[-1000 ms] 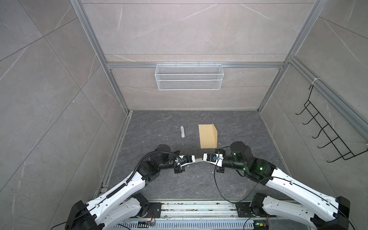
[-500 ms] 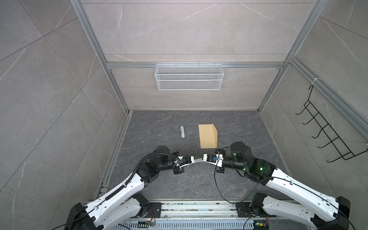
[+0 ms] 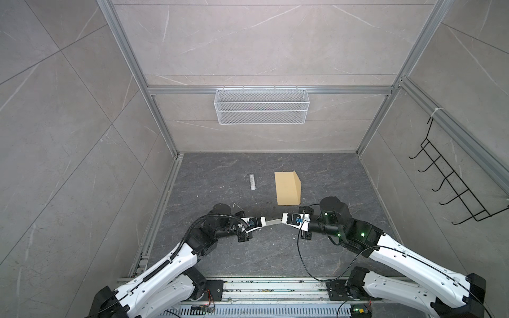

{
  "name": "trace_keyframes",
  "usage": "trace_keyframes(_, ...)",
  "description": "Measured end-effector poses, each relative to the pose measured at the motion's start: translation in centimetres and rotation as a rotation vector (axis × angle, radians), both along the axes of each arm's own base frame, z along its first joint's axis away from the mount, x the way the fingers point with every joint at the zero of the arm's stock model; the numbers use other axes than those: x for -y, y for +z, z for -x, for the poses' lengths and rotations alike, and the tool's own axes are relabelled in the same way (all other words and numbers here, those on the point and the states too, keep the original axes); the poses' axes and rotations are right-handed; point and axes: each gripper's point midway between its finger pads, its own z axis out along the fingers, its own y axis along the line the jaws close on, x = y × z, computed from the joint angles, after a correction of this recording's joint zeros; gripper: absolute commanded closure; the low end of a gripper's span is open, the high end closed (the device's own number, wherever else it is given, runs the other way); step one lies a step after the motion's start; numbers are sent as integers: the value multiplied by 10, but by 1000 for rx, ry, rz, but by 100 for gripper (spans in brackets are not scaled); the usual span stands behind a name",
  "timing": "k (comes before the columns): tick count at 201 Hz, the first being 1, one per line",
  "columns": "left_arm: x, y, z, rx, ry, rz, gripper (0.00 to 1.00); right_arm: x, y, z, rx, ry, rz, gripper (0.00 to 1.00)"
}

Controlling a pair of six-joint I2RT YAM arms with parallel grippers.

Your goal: Place the letter into the envelope and seal it

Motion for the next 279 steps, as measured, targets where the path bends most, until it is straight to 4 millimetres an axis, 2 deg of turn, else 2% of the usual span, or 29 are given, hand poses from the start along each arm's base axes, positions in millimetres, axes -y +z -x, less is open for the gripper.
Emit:
trace_keyframes(18, -2, -6, -1, -12, 10, -13, 90, 1, 2, 0, 5, -4, -3, 100)
trace_keyframes(41, -3, -7, -1, -20, 15, -16, 100, 1, 2, -1, 7, -10, -1, 100)
trace_keyframes(83, -4, -8, 1, -19, 17, -13, 100, 2, 2, -1, 9, -12, -2, 100)
trace_keyframes(107, -5, -8, 1, -17, 17, -11, 88, 2, 1, -1, 8, -12, 0, 100)
trace_keyframes(136, -8, -11, 0, -17, 34, -18, 85, 3, 0, -2, 11, -18, 5, 100)
trace_keyframes(160, -9, -15, 0, -21, 41, -25, 88, 4, 0, -2, 13, -20, 5, 100)
trace_keyframes(212, -11, -14, -2, -18, 58, -23, 100, 4, -1, -2, 10, -21, 9, 100)
trace_keyframes(246, -11, -13, -1, -16, 59, -22, 100, 4, -1, -2, 10, -21, 9, 100)
trace_keyframes(250, -11, -13, -1, -16, 59, -22, 98, 4, -1, -2, 10, -21, 9, 100)
trace_keyframes(264, -11, -13, -1, -16, 58, -21, 82, 4, -1, -2, 10, -21, 9, 100)
trace_keyframes(279, -11, -13, -1, -19, 56, -20, 76, 4, -1, -2, 10, -21, 9, 100)
